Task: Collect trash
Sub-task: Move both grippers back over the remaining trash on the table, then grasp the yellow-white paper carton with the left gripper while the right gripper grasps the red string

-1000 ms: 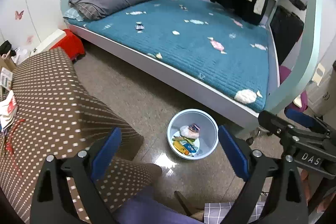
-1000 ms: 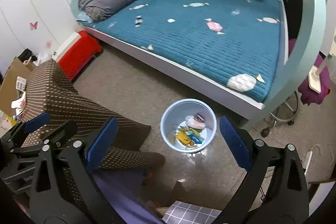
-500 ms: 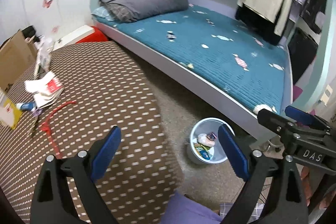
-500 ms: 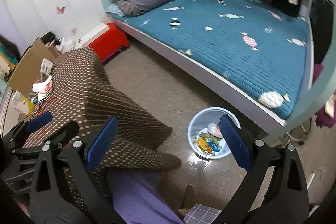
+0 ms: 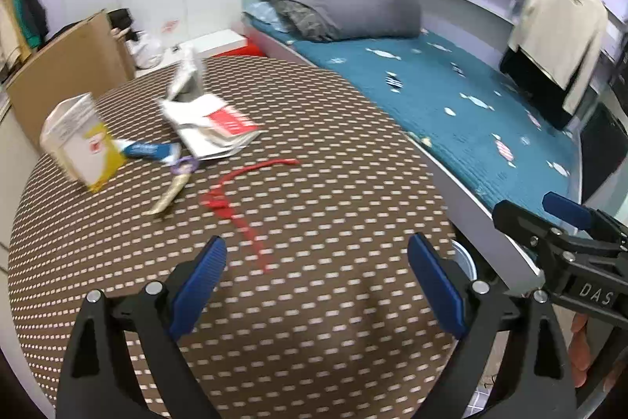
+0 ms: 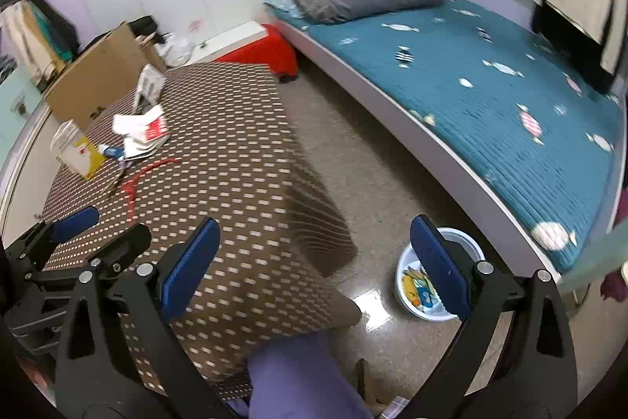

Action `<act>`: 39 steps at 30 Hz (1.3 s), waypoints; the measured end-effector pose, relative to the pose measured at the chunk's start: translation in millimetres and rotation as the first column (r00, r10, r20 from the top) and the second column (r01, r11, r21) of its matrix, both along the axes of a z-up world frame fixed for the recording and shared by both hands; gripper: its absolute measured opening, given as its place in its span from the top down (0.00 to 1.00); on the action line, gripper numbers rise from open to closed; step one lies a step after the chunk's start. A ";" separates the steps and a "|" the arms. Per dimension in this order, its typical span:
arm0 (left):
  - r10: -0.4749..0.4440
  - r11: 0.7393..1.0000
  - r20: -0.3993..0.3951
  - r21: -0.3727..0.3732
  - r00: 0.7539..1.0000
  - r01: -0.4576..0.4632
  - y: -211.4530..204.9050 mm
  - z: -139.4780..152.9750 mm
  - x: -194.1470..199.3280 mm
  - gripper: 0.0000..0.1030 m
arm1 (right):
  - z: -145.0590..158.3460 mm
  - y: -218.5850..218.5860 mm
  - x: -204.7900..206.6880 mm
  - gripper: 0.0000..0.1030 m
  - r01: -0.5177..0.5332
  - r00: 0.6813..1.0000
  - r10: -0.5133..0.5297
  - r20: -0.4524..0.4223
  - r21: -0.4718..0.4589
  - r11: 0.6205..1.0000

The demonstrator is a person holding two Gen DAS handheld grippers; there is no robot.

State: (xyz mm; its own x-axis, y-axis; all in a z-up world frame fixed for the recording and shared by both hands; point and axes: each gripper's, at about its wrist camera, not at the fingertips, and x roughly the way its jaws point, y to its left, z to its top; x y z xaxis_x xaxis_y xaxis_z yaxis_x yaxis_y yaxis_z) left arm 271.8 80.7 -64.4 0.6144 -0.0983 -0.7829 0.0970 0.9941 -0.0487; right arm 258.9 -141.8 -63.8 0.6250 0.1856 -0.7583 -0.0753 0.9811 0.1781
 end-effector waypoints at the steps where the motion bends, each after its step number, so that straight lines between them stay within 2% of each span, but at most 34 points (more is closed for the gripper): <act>1: 0.019 1.000 0.001 -0.001 1.000 -0.019 9.5 0.2 -0.8 0.11 | 0.9 7.6 2.0 0.08 -0.017 1.000 0.017 0.004 -0.004 1.000; 14: 0.210 0.978 0.008 0.006 0.978 -0.210 115.0 1.9 -15.2 0.11 | -4.3 117.0 20.1 0.08 -0.238 0.970 0.240 0.030 -0.060 0.969; 18: 0.256 0.966 -0.003 0.014 0.967 -0.256 140.9 -1.3 -17.7 0.11 | -14.0 145.3 27.3 0.17 -0.303 0.953 0.304 0.009 -0.076 0.950; 25: 0.301 0.954 -0.019 0.020 0.953 -0.301 172.4 -7.5 -18.0 0.11 | -27.9 174.2 40.6 0.28 -0.344 0.939 0.344 -0.018 -0.101 0.933; 30: 0.321 0.947 -0.030 0.030 0.947 -0.320 187.7 -12.4 -19.1 0.11 | -38.9 190.9 52.7 0.42 -0.366 0.931 0.363 -0.045 -0.123 0.922; 34: 0.335 0.942 -0.041 0.026 0.941 -0.334 196.9 -15.3 -18.6 0.11 | -41.6 201.7 55.4 0.57 -0.378 0.924 0.383 -0.001 -0.170 0.910; 36: 0.336 0.942 -0.045 0.025 0.941 -0.336 200.2 -15.6 -17.7 0.11 | -40.9 205.4 55.2 0.79 -0.396 0.916 0.402 0.004 -0.171 0.902; 38: 0.333 0.943 -0.046 0.018 0.942 -0.333 202.5 -14.5 -15.0 0.11 | -40.8 207.1 55.5 0.90 -0.402 0.913 0.409 0.000 -0.178 0.898; 39: 0.332 0.943 -0.044 0.013 0.942 -0.331 203.0 -13.6 -13.4 0.11 | -40.5 205.5 57.0 0.92 -0.399 0.915 0.404 -0.004 -0.166 0.902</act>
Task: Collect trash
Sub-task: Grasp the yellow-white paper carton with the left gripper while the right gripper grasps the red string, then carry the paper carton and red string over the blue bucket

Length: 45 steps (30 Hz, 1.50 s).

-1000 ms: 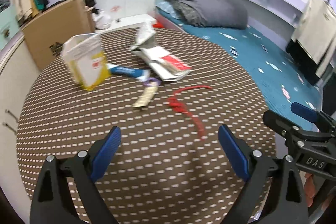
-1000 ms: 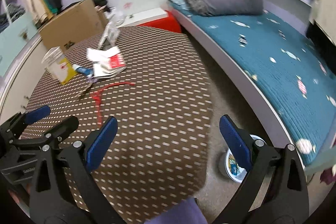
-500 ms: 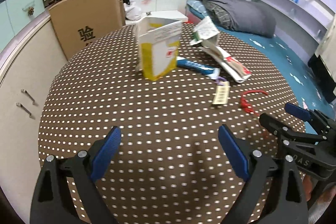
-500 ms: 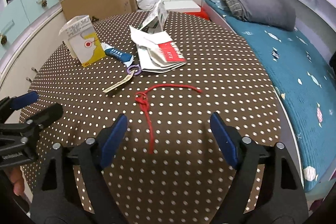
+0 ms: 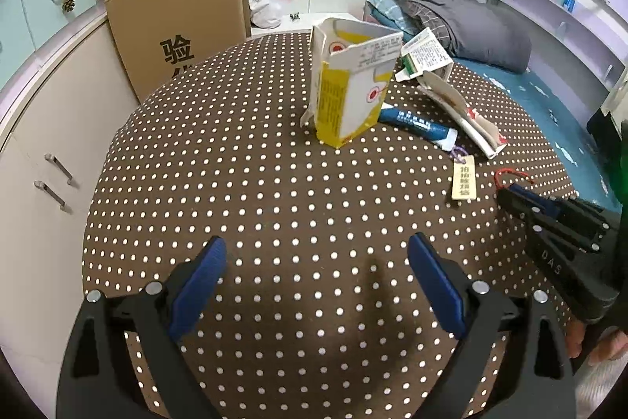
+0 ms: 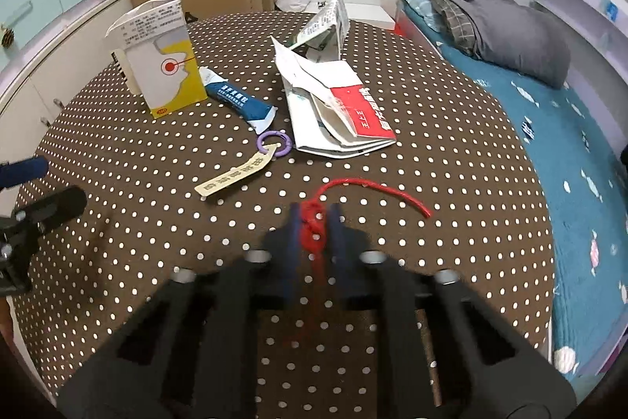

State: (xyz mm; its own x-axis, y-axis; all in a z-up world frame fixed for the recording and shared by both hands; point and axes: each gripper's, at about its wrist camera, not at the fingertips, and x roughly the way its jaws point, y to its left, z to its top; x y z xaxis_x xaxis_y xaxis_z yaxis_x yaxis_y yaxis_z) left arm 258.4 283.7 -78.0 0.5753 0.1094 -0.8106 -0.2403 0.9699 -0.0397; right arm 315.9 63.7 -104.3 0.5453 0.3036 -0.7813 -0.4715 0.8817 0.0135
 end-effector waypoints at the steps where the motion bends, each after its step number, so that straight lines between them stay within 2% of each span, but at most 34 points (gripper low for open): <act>1: -0.003 1.000 0.004 -0.002 1.000 0.003 0.5 1.1 1.8 0.11 | 0.7 -3.4 3.1 0.93 0.007 1.000 -0.007 -0.020 0.021 1.000; 3: -0.015 1.000 0.017 -0.008 1.000 0.015 1.1 4.9 7.9 0.11 | 4.5 -10.8 5.4 0.93 0.023 0.999 -0.021 -0.033 0.062 0.998; 8: -0.042 0.999 0.065 -0.015 0.997 0.043 4.2 13.2 29.5 0.08 | 32.0 -27.6 5.4 0.94 0.034 0.998 -0.040 0.047 0.127 0.991; 13: -0.067 0.998 0.066 -0.015 0.996 0.068 7.2 19.3 62.4 0.08 | 56.2 -42.9 23.9 0.94 0.054 0.996 -0.065 0.056 0.178 0.983; 21: -0.090 0.996 0.079 -0.011 0.993 0.092 15.0 14.6 116.3 0.08 | 67.0 -60.0 49.3 0.94 0.074 0.996 -0.081 0.020 0.236 0.969; 23: -0.084 0.996 0.080 0.018 0.993 0.083 15.2 8.1 127.8 0.09 | 66.0 -62.8 52.0 0.94 0.085 0.996 -0.092 0.020 0.233 0.969; 24: -0.079 0.997 0.081 0.032 0.994 0.077 14.2 6.1 130.5 0.13 | 65.0 -64.2 53.1 0.94 0.091 0.995 -0.098 0.019 0.231 0.969; 25: -0.081 0.996 0.083 0.042 0.993 0.078 12.3 2.9 131.9 0.30 | 64.1 -65.7 53.5 0.94 0.095 0.995 -0.101 0.018 0.229 0.969; 26: -0.096 0.995 0.080 0.030 0.992 0.094 10.9 0.0 132.7 0.43 | 62.7 -67.5 53.5 0.94 0.096 0.995 -0.102 0.015 0.227 0.969; 35: -0.115 0.992 0.136 0.063 0.984 0.107 -4.1 8.5 117.6 0.45 | 58.9 -81.6 49.1 0.94 0.123 0.992 -0.128 0.005 0.223 0.967; 45: -0.163 0.984 0.175 0.098 0.971 0.147 -48.9 29.3 92.9 0.45 | 75.4 -114.2 25.9 0.94 0.150 0.986 -0.162 0.028 0.246 0.957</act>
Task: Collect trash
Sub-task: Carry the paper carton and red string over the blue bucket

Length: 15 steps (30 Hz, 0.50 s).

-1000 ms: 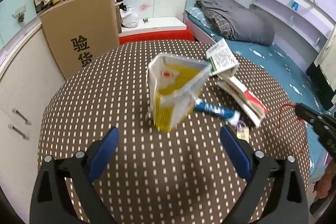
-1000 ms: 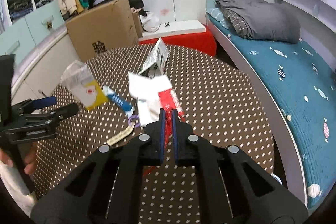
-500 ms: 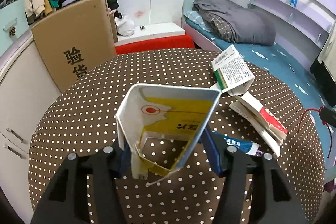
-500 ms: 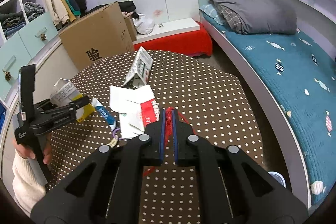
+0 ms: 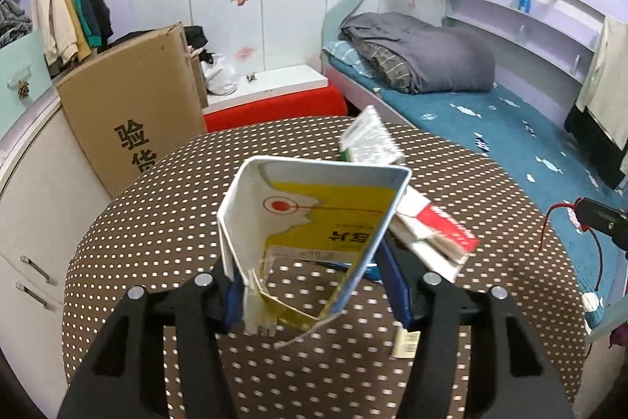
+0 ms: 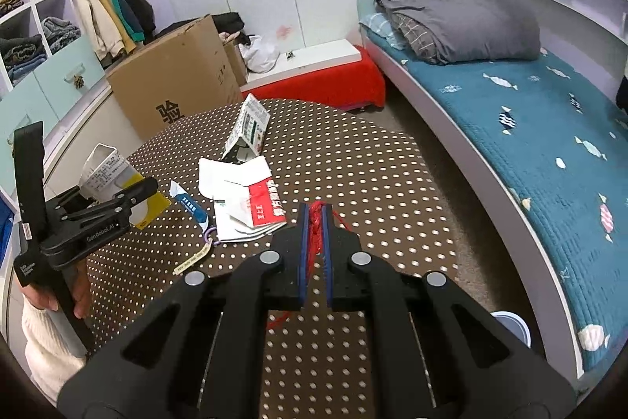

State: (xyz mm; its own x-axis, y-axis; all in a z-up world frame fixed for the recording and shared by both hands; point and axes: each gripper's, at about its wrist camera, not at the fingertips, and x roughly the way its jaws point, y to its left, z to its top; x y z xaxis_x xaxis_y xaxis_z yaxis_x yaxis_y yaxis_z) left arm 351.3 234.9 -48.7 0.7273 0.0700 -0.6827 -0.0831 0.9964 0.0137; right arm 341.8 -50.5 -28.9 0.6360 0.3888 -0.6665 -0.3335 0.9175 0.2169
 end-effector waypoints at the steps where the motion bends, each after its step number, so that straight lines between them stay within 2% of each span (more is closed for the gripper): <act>1: -0.005 1.000 -0.001 0.006 1.000 0.005 -6.8 1.5 -2.2 0.45 | 1.3 -4.5 -2.4 0.94 0.006 1.000 -0.006 0.001 0.002 1.000; 8: -0.076 0.997 0.006 0.014 0.997 0.076 -57.3 10.7 -20.4 0.45 | 9.4 -43.4 -22.2 0.94 0.067 0.998 -0.067 0.016 0.011 0.998; 15: -0.191 0.981 0.041 0.020 0.981 0.191 -120.6 23.9 -39.8 0.45 | 10.9 -89.3 -39.3 0.94 0.140 0.990 -0.141 0.019 0.022 0.990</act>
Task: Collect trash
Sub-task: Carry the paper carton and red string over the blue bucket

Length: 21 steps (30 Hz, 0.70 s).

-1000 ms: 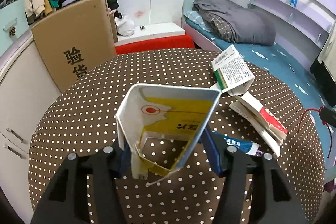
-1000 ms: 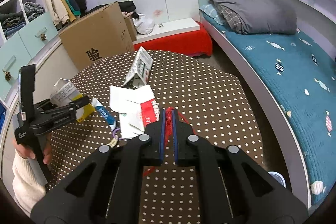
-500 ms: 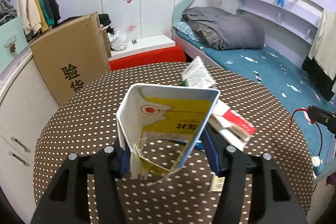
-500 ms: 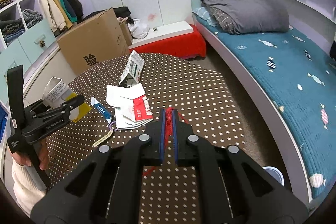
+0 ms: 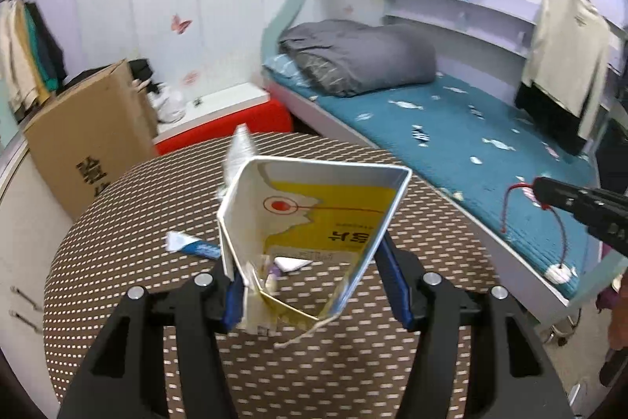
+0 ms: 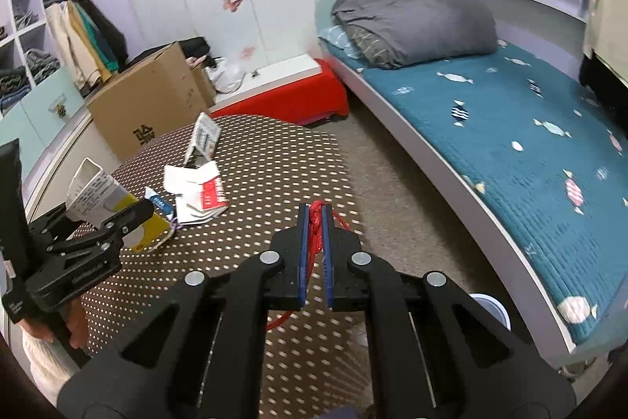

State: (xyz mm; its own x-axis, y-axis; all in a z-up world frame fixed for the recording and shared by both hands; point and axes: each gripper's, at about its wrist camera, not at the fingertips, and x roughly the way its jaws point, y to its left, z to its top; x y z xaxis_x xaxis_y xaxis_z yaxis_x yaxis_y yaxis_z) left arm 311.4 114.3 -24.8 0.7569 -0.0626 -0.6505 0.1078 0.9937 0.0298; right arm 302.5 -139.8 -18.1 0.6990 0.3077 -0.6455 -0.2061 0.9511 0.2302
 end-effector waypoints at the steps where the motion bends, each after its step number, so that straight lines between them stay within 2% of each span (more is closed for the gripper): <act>1: -0.020 1.000 0.006 0.003 1.000 0.020 -10.6 1.2 -2.4 0.45 | -0.3 -5.2 -2.0 0.94 0.008 1.000 -0.008 0.000 0.001 1.000; 5: -0.080 0.997 -0.003 -0.016 0.997 0.080 -41.4 2.6 -5.5 0.45 | -4.5 -32.6 -11.9 0.94 0.062 0.998 -0.062 -0.006 0.003 0.998; 12: -0.176 0.984 -0.010 -0.001 0.984 0.176 -104.9 -0.6 -10.5 0.45 | -16.6 -77.3 -27.3 0.94 0.151 0.988 -0.151 -0.023 -0.002 0.988; 21: -0.315 0.949 -0.050 0.015 0.948 0.316 -193.2 -17.5 -10.3 0.44 | -41.9 -137.8 -47.3 0.94 0.268 0.960 -0.267 -0.078 0.003 0.963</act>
